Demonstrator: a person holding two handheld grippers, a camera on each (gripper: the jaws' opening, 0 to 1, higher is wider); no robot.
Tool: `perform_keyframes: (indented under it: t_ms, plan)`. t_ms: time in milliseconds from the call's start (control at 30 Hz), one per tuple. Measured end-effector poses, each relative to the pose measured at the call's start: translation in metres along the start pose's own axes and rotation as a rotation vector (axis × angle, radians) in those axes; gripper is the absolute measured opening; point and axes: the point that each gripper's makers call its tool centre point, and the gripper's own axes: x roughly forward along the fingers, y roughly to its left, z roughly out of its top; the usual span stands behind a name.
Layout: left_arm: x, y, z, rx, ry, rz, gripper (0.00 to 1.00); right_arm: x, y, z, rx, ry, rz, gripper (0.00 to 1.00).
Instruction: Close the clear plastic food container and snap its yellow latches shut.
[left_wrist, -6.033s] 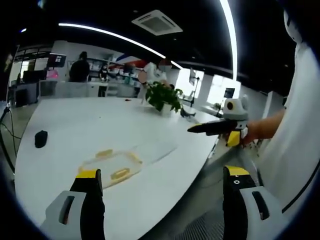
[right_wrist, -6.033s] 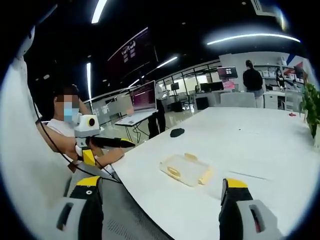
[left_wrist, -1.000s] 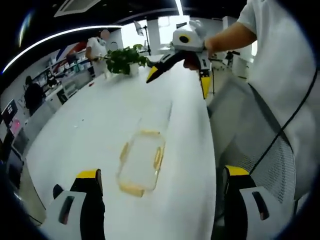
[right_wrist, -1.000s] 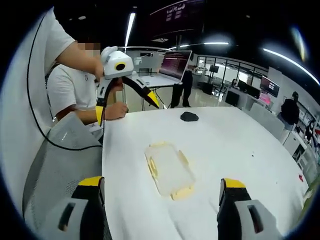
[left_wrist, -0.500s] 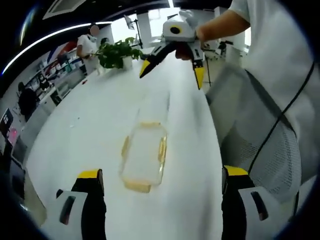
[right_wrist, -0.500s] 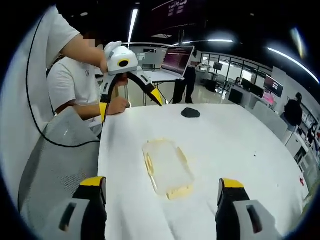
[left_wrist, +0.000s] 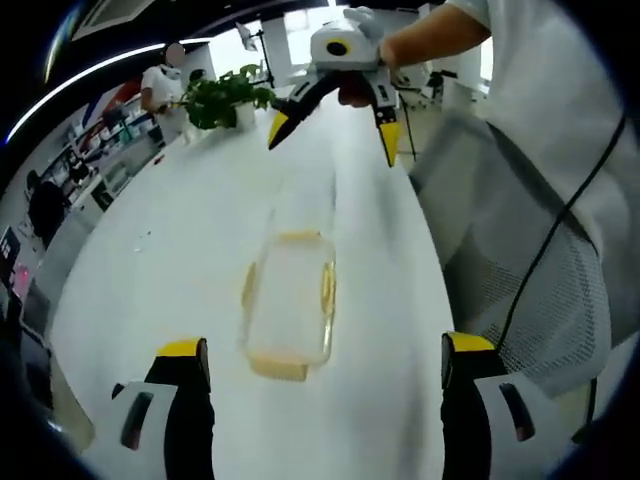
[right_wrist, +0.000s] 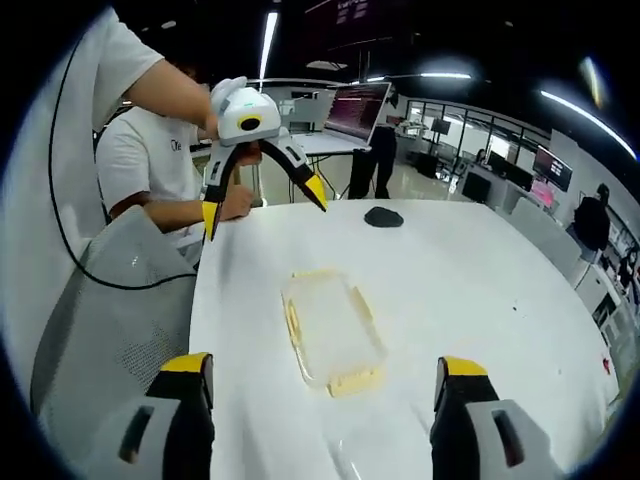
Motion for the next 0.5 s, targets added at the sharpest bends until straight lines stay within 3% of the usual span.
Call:
perform_keyframes:
  t_ms: [167,233,500]
  plan:
    - [0.002,0.006,-0.004,0.014,0.017,0.007,0.94,0.003,-0.001,0.000,-0.001,-0.001,0.007,0.91]
    - [0.002,0.013,-0.002,0.039,0.010,0.039,0.96,0.006,-0.003,-0.002,-0.008,0.007,0.010,0.90]
    - [0.008,0.016,-0.005,0.024,0.019,0.014,0.92,0.013,-0.008,-0.004,-0.029,0.025,0.023,0.86]
